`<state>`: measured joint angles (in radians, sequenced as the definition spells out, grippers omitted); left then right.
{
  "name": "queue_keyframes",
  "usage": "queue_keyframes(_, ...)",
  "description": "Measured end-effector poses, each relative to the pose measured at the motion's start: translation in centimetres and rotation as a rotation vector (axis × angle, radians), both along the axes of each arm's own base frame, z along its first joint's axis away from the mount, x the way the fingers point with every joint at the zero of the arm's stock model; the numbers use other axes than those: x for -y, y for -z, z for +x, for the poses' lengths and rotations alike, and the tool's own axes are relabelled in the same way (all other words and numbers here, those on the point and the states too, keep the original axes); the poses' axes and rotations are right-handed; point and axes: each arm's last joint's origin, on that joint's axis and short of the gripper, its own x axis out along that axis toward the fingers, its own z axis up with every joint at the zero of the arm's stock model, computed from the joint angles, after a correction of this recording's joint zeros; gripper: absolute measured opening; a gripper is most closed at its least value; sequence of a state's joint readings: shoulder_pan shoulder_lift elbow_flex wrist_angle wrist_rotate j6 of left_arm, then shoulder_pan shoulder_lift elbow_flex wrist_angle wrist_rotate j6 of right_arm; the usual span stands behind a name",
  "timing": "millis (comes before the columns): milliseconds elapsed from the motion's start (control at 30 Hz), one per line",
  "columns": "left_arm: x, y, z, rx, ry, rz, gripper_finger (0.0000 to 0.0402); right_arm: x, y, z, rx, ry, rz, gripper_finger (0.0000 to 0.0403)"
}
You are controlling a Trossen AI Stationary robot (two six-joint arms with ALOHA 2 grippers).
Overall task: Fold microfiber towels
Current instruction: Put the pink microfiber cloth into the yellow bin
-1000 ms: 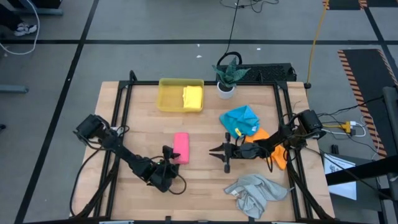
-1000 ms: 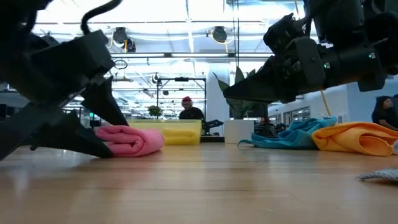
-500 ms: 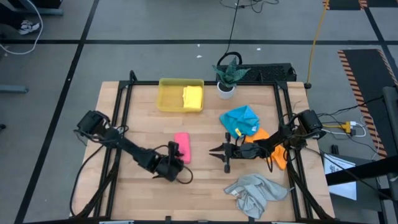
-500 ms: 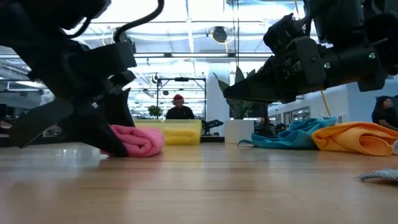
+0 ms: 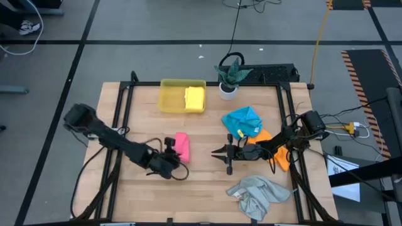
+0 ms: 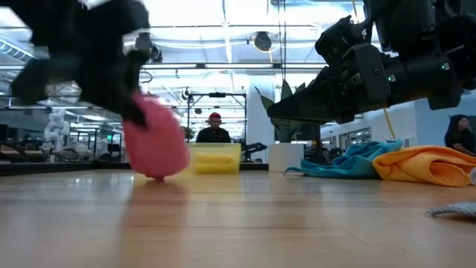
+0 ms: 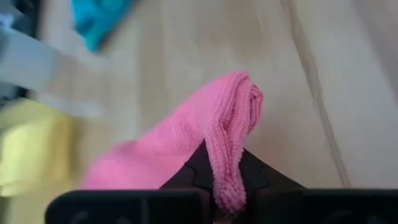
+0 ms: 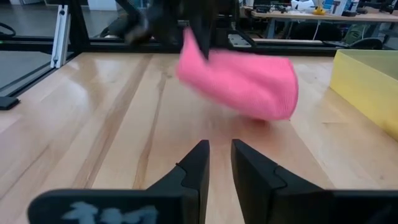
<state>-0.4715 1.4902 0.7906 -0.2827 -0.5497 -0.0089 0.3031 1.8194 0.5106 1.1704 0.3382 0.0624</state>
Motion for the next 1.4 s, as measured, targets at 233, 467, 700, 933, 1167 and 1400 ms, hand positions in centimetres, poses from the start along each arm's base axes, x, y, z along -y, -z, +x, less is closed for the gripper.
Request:
queue_keyframes(233, -3.0, -7.3, -2.1, 0.255, 0.022, 0.038, 0.0014, 0.0, -0.1, 0.0, 0.008, 0.000, 0.003, 0.0057)
queue_keyframes(467, -9.2, -10.1, -1.8, 0.284, 0.005, 0.333, 0.0009, 0.0, -0.1, 0.0, 0.008, 0.000, 0.002, 0.0057)
queue_keyframes(700, -17.2, -8.8, -0.6, 0.112, 0.055, 0.496, 0.0021, 0.0, 0.0, 0.0, 0.002, -0.008, -0.036, 0.0057)
queue_keyframes(933, -25.2, -5.7, -1.0, 0.068, 0.029, 0.363, 0.0009, 0.4, 0.0, 0.1, -0.007, -0.010, -0.114, 0.0057)
queue_keyframes(1167, -29.7, -3.1, -0.9, 0.087, 0.041, 0.382, 0.0030, 2.5, -0.2, 0.6, -0.003, 0.046, -0.214, 0.0057)
queue_keyframes(1400, -29.9, 0.4, -0.3, -0.063, 0.103, 0.322, 0.0018, 3.7, 0.4, 0.6, -0.065, 0.081, -0.222, 0.0057)
